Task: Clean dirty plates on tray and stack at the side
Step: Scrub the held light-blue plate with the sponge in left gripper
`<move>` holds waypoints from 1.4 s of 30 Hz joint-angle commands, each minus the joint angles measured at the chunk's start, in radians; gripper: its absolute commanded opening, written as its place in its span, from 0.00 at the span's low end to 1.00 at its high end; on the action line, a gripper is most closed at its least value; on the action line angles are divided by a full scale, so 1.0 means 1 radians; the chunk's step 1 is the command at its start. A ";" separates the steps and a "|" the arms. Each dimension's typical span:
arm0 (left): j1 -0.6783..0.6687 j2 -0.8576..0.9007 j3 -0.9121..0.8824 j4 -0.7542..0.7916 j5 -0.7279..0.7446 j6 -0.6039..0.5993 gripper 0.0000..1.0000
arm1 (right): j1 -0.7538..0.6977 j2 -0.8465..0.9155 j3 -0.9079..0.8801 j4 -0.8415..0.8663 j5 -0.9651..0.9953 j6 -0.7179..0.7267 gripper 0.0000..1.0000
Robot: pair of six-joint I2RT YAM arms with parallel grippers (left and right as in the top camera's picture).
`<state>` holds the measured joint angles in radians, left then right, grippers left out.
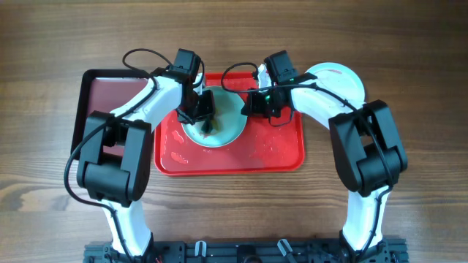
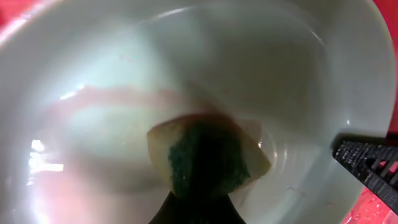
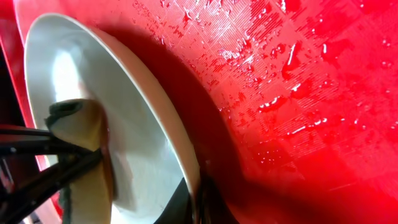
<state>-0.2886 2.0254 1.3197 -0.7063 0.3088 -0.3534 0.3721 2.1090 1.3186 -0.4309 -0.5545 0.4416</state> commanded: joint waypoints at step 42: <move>-0.006 0.110 -0.044 -0.154 -0.325 0.004 0.04 | -0.006 0.055 -0.003 0.005 0.000 0.006 0.04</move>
<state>-0.3023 2.0666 1.3151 -0.8261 0.5163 -0.0795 0.3733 2.1189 1.3205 -0.4206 -0.5842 0.4259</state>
